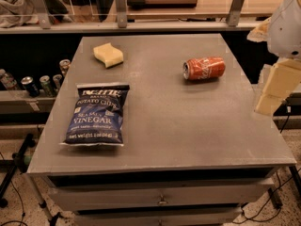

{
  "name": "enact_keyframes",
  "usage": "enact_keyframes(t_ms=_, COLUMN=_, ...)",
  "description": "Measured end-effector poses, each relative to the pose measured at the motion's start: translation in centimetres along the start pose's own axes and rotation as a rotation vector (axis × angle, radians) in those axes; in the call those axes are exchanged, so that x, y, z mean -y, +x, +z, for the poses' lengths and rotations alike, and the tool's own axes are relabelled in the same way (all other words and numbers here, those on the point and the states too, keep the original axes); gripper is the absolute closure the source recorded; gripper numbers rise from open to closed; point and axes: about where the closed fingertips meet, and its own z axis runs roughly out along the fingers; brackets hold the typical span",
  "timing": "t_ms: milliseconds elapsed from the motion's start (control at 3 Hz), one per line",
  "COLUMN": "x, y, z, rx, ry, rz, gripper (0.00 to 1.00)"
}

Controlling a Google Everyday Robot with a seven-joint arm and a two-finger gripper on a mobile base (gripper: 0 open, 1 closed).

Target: Place coke can upright

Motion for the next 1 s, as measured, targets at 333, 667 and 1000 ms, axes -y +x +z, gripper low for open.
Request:
enact_keyframes(t_ms=333, x=1.3, y=-0.8, z=1.3, rx=0.015, ry=-0.019, rz=-0.058, gripper=0.0)
enact_keyframes(t_ms=667, x=2.6, y=-1.5, z=3.3, rx=0.031, ry=-0.047, rz=-0.114, gripper=0.0)
enact_keyframes(t_ms=1000, x=3.6, y=-2.3, z=5.2, rx=0.048, ry=-0.068, rz=-0.164, gripper=0.0)
